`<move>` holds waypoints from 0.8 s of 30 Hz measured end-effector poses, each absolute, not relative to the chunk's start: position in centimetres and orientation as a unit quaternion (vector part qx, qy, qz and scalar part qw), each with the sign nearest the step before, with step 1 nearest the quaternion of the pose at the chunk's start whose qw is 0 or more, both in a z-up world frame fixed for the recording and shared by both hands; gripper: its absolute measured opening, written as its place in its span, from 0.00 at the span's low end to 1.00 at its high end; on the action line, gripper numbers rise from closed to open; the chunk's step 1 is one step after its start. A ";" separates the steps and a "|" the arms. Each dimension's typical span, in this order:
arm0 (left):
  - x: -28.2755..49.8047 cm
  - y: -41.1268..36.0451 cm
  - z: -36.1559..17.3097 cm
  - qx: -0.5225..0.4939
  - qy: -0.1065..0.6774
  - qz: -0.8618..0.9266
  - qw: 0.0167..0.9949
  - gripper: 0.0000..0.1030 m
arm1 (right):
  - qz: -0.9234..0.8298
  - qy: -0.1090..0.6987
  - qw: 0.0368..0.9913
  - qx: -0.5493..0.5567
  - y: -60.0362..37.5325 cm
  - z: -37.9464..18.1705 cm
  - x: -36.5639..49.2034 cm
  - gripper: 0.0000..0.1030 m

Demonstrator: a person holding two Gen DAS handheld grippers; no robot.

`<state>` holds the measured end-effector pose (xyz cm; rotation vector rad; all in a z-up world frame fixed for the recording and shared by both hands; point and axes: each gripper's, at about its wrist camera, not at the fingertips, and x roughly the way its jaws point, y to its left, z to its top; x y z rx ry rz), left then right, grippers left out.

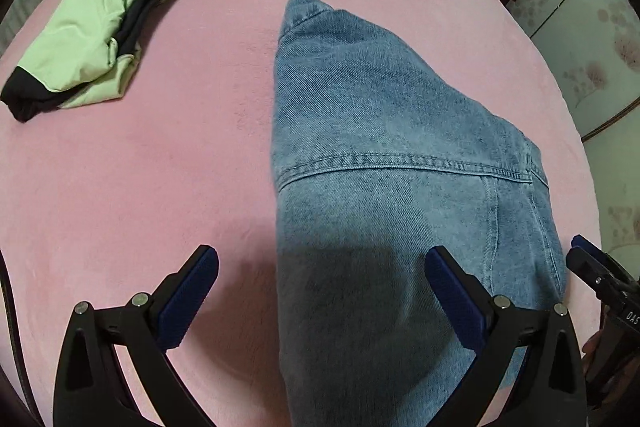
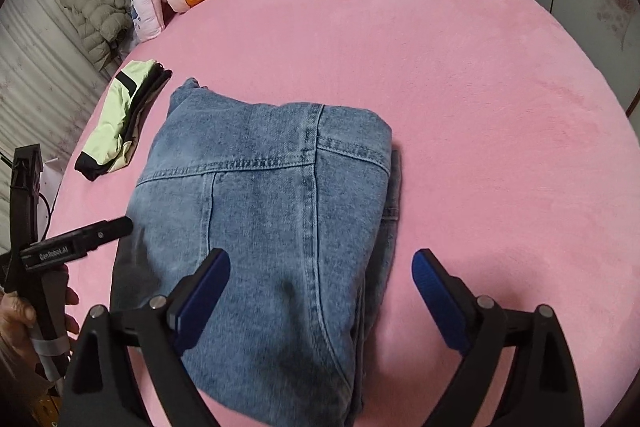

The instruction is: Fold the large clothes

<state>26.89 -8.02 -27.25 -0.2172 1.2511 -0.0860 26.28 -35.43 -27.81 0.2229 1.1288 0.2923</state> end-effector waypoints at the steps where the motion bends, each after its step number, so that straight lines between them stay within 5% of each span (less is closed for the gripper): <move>1: 27.1 -8.0 -27.8 -0.109 0.591 -0.043 0.798 0.99 | 0.137 0.532 0.829 0.104 -35.4 -28.0 26.5 0.93; 22: 31.2 -9.0 -33.1 -0.178 0.619 -0.137 0.753 1.00 | 0.224 0.598 0.744 0.194 -37.4 -35.6 31.1 0.95; 24: 31.5 -9.0 -33.6 -0.189 0.620 -0.145 0.747 1.00 | 0.253 0.588 0.739 0.209 -37.2 -35.7 31.5 0.88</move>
